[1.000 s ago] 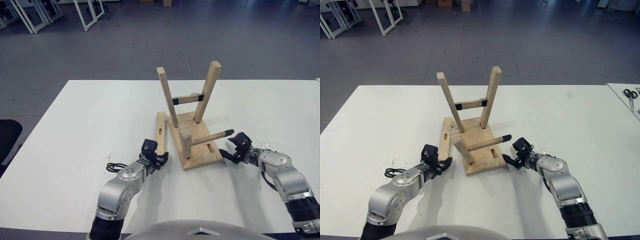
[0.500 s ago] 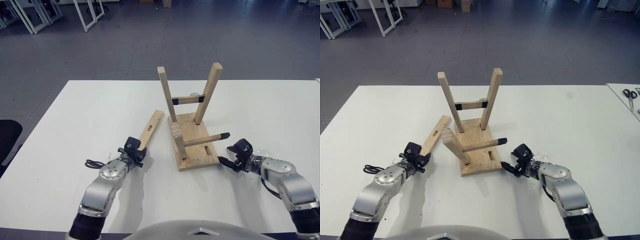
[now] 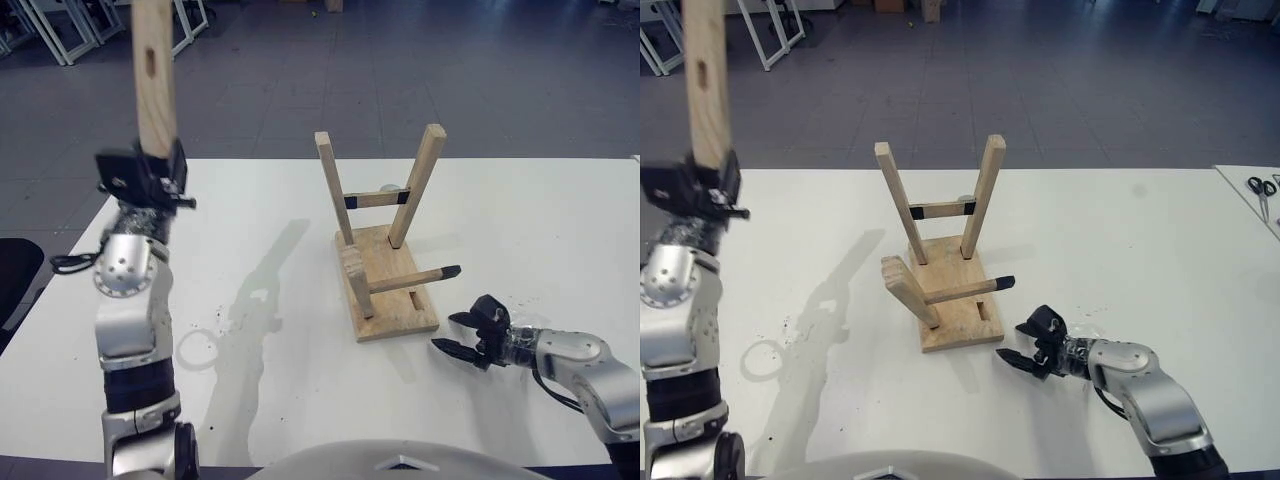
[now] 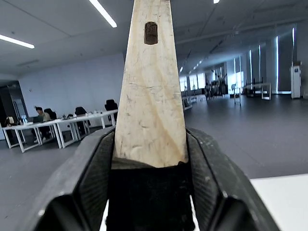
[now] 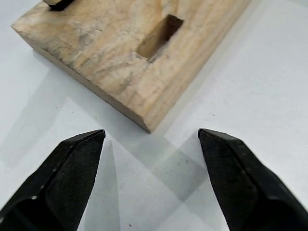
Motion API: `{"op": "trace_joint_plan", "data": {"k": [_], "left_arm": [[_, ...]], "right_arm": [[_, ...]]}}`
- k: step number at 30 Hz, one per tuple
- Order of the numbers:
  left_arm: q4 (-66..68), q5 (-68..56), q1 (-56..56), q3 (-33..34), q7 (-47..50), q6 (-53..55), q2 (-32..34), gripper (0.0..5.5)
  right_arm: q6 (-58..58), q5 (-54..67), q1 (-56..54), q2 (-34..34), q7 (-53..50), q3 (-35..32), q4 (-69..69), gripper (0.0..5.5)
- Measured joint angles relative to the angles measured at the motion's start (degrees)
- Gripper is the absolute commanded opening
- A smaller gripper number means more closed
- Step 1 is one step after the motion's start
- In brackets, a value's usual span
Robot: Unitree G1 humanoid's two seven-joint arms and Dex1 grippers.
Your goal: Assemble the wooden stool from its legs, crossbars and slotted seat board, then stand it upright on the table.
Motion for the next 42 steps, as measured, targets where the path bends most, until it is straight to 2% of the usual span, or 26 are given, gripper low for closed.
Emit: {"op": "trace_joint_plan", "data": {"k": [6, 11, 14, 16, 18, 21, 24, 26, 31, 37, 42], "left_arm": [[1.9, -3.6, -16.6, -3.9, -3.8, 2.6, 0.9, 2.06], [1.2, -6.7, -22.7, -5.0, -5.4, 5.7, 0.8, 2.06], [-1.9, -16.8, -25.1, -3.8, -8.0, 13.2, 0.6, 2.06], [-4.7, -28.2, -26.5, -1.3, -10.2, 20.7, 1.0, 2.06], [-7.0, -36.7, -26.4, -0.3, -12.2, 27.0, 1.8, 2.06], [-10.5, -44.5, -23.8, -2.1, -15.0, 34.1, 3.7, 2.05], [-14.0, -50.8, -17.7, -5.3, -17.4, 41.5, 6.2, 2.05], [-15.7, -52.3, -14.0, -6.8, -18.1, 44.2, 8.0, 2.05], [-17.4, -62.5, -8.4, -8.0, -17.7, 47.3, 8.2, 2.05], [-18.8, -67.6, -5.3, -10.6, -17.8, 48.0, 9.3, 2.05], [-18.8, -69.8, -5.2, -11.5, -19.1, 47.6, 10.6, 2.05]], "right_arm": [[0.0, 2.6, -5.4, 7.7, 1.5, 6.6, 1.2, 3.57], [-0.1, 3.2, -6.6, 9.7, -0.1, 5.4, 1.4, 3.57], [1.0, 6.3, -4.9, 5.7, -0.5, -4.1, -1.8, 3.57], [4.5, 13.0, -5.2, 3.8, -0.4, -12.7, -5.7, 3.57], [8.0, 20.6, -7.9, 3.5, -1.1, -18.1, -8.4, 3.57], [12.7, 35.6, -14.5, 5.8, -6.0, -24.4, -9.4, 3.57], [14.2, 50.9, -20.9, 8.5, -13.3, -27.2, -9.5, 4.12], [14.3, 56.7, -22.6, 9.8, -17.1, -27.0, -9.2, 4.39], [13.4, 66.3, -26.2, 11.5, -22.5, -24.6, -7.7, 4.39], [12.9, 68.5, -27.1, 11.8, -20.3, -20.2, -6.8, 4.39], [12.9, 68.3, -27.1, 10.1, -16.0, -18.1, -7.6, 3.47]]}}
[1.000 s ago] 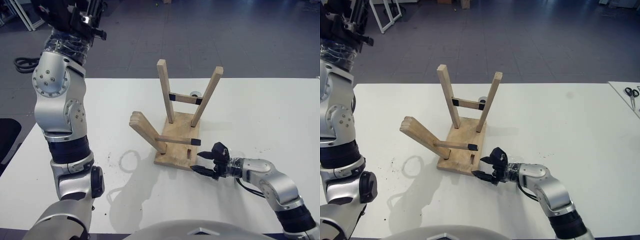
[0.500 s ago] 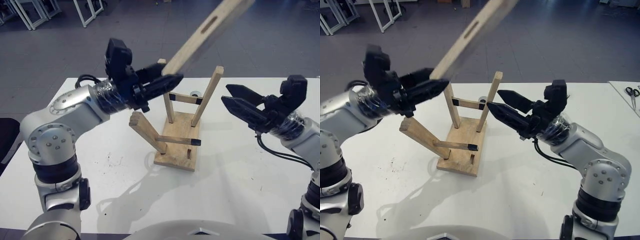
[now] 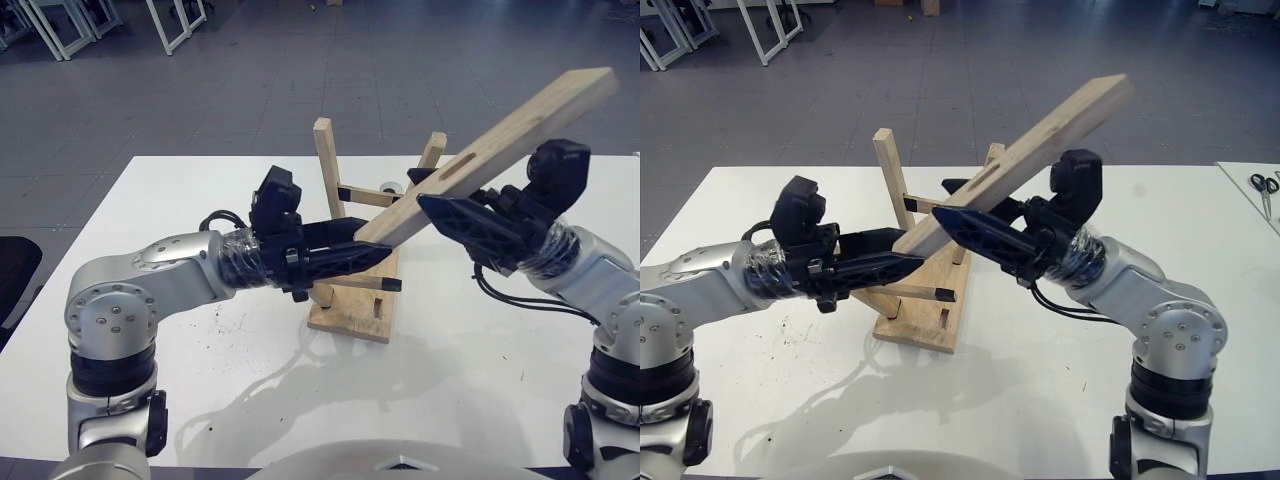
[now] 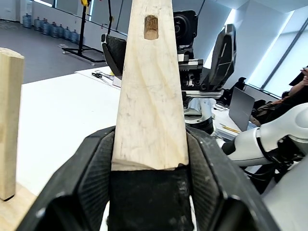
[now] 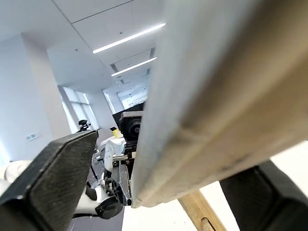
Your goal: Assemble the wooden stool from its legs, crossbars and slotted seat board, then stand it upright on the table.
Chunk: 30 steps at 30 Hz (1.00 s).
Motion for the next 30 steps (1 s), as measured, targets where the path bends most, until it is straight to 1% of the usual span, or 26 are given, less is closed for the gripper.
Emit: {"op": "trace_joint_plan", "data": {"k": [1, 4, 6, 7, 8, 11, 12, 14, 16, 19, 22, 23, 25, 28, 29, 30], "left_arm": [[0.0, -0.6, 0.0, 0.0, -0.4, 0.0, 0.5, 2.05], [-0.1, -2.5, 0.0, -0.1, -1.7, 0.0, 1.8, 2.05], [-0.2, -4.0, 0.0, -0.1, -2.1, -0.2, 2.0, 2.05], [-0.2, -4.7, 0.0, -0.1, -2.4, -0.4, 2.4, 2.05], [-0.2, -5.1, 0.0, -0.1, -2.9, -0.6, 2.7, 2.05], [-0.3, -5.1, -0.1, -0.3, -3.5, -1.0, 2.8, 2.05], [-0.3, -4.9, -0.2, -0.4, -3.7, -1.4, 2.8, 2.34], [-0.2, -4.5, -0.2, -0.3, -4.6, -2.7, 2.7, 2.72], [0.3, -4.4, -0.5, 0.6, -4.7, -5.1, 2.1, 2.89], [2.7, -5.3, -3.1, 4.3, -4.4, -9.1, 1.6, 2.89], [9.2, -5.6, -9.0, 10.7, -1.3, -14.5, 1.9, 2.89], [10.4, -4.6, -10.5, 11.4, -0.4, -15.6, 2.1, 2.89], [15.1, 1.7, -13.5, 12.9, 2.5, -19.1, 2.9, 2.89], [20.1, 14.6, -12.0, 12.4, 3.8, -23.3, 5.1, 2.89], [21.4, 23.1, -9.3, 9.1, 3.6, -25.4, 7.2, 2.89], [22.6, 28.8, -7.2, 6.2, 3.7, -26.0, 8.6, 2.89]], "right_arm": [[0.0, -0.5, 0.0, -0.8, 1.3, 0.2, -0.1, 3.23], [0.0, -1.0, -0.2, -3.1, 5.0, 0.8, 0.0, 2.79], [0.0, -1.1, -0.8, -4.4, 7.5, 1.0, 0.2, 2.45], [0.0, -1.1, -1.4, -5.1, 8.5, 1.1, 0.3, 2.18], [0.0, -1.1, -1.6, -5.6, 9.5, 1.2, 0.5, 2.06], [0.0, -0.9, -2.0, -6.3, 10.9, 1.2, 0.9, 2.05], [0.0, -0.7, -2.3, -6.5, 11.0, 1.2, 1.0, 2.05], [0.0, -0.2, -2.7, -6.6, 11.1, 1.2, 1.6, 2.05], [0.0, 0.2, -2.8, -6.6, 11.2, 1.2, 2.4, 2.05], [-0.1, -0.4, -3.2, -7.3, 10.8, -0.1, 4.5, 2.05], [-1.8, -4.0, -2.6, -9.8, 10.1, -4.7, 8.4, 2.05], [-2.3, -5.1, -2.1, -10.2, 10.0, -5.9, 9.1, 2.05], [-3.7, -9.7, 0.4, -12.6, 10.1, -8.4, 10.5, 2.05], [-4.4, -17.1, 5.2, -15.6, 12.4, -7.9, 10.9, 2.05], [-5.8, -21.8, 7.0, -16.7, 14.2, -5.9, 10.7, 2.05], [-6.5, -24.9, 8.2, -17.3, 15.3, -4.1, 10.4, 2.05]]}}
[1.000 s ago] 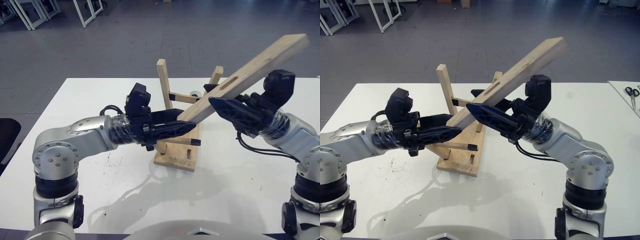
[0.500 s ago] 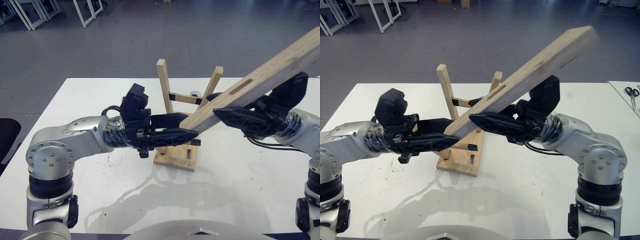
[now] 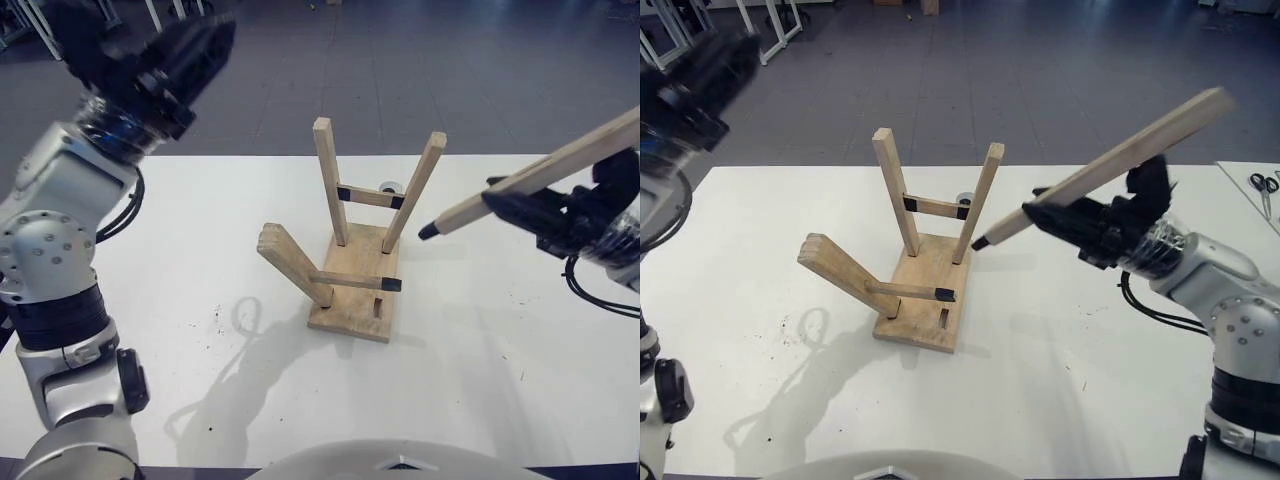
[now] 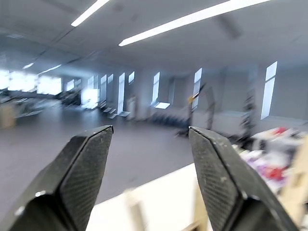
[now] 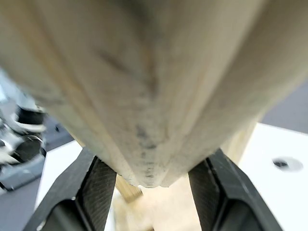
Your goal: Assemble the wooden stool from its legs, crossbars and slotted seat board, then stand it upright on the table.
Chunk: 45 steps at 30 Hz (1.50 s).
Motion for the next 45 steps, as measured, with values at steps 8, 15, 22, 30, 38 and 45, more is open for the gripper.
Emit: {"op": "trace_joint_plan", "data": {"k": [8, 15, 22, 30, 38, 45], "left_arm": [[5.0, 25.3, 17.3, -18.2, 1.4, -1.6, -4.7, 2.89], [6.5, 30.0, 21.8, -20.1, -1.3, -2.2, -9.5, 2.89], [7.3, 32.6, 21.8, -19.9, -4.7, -2.2, -9.8, 2.89], [7.3, 34.5, 21.9, -19.9, -7.1, -1.4, -11.0, 2.89], [6.4, 34.8, 22.9, -18.3, -7.5, -1.1, -12.0, 2.89], [1.0, 34.8, 22.7, -10.9, -4.0, -6.4, -14.9, 2.89]], "right_arm": [[-6.6, -16.1, 5.1, 2.4, 5.3, 17.1, -6.0, 2.05], [-10.4, -21.3, 5.1, 6.8, 6.6, 21.3, -2.8, 2.05], [-17.4, -27.5, 0.4, 10.4, 11.9, 26.3, 7.5, 2.05], [-24.7, -33.5, -6.3, 10.6, 18.4, 30.3, 16.9, 2.04], [-33.1, -38.2, -1.1, 11.5, 14.4, 31.1, 14.3, 2.03], [-37.9, -44.8, 0.7, 14.7, 4.4, 31.9, 13.5, 2.03]]}}
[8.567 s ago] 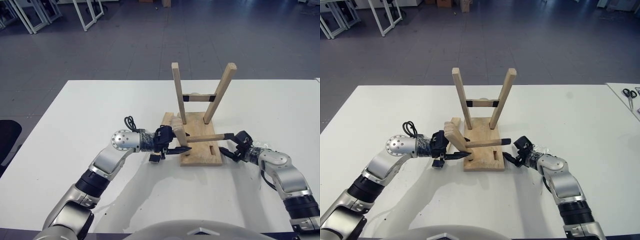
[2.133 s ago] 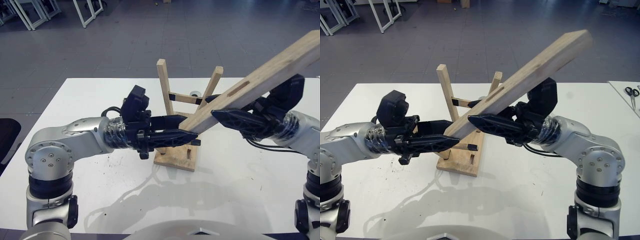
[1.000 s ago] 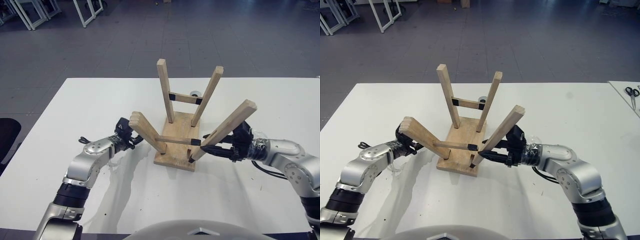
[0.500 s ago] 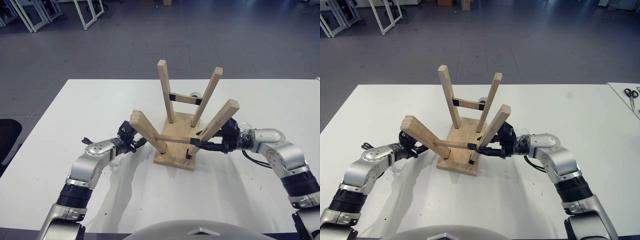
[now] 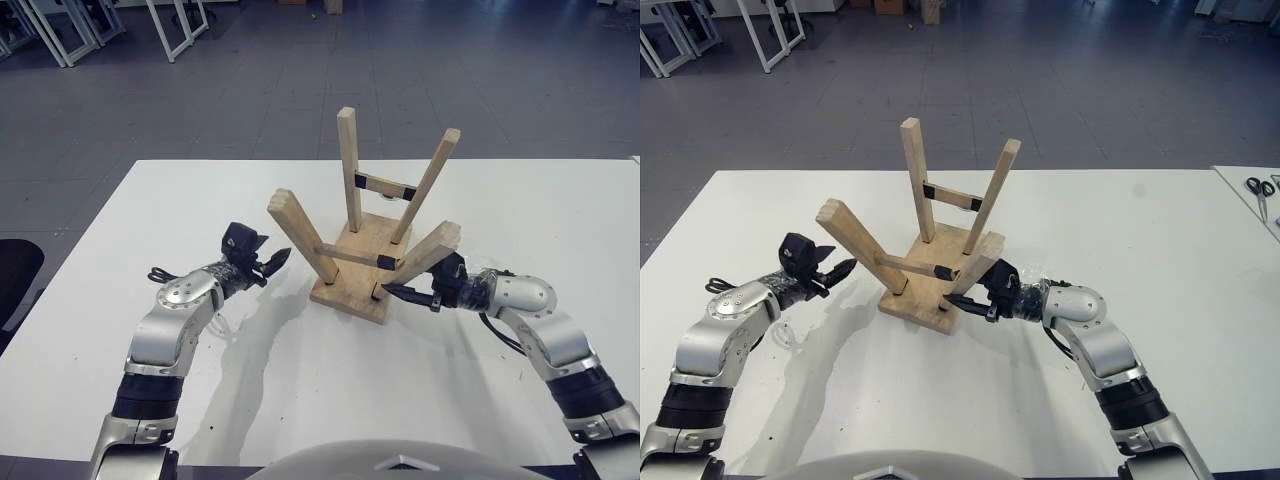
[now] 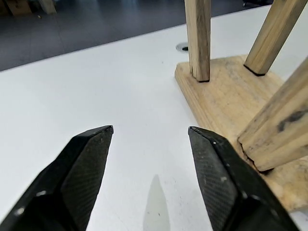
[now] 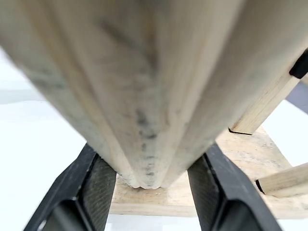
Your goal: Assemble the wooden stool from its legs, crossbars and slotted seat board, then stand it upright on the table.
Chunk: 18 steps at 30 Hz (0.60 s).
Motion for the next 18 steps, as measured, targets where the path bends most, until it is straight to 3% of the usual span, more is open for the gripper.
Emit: {"op": "trace_joint_plan", "data": {"k": [5, 9, 13, 18], "left_arm": [[-2.9, 3.0, -11.0, 7.0, 6.2, -13.6, -1.4, 2.89], [-6.4, 6.3, -20.4, 7.0, 6.7, -20.9, -0.5, 2.89], [-10.0, 8.8, -27.4, -3.4, 0.8, -20.0, -0.5, 2.89], [-7.6, 16.9, -24.4, -15.1, -4.0, -20.2, -0.3, 2.89]], "right_arm": [[1.9, -2.0, -1.3, 0.9, -5.2, 0.0, 0.1, 2.03], [6.1, -1.9, -3.0, 1.4, -5.9, -0.7, 0.2, 2.03], [8.6, -1.8, -5.6, 1.9, -5.9, -0.6, 1.8, 2.03], [9.7, -4.0, -8.8, 2.7, -7.1, 0.9, 5.1, 2.03]]}}
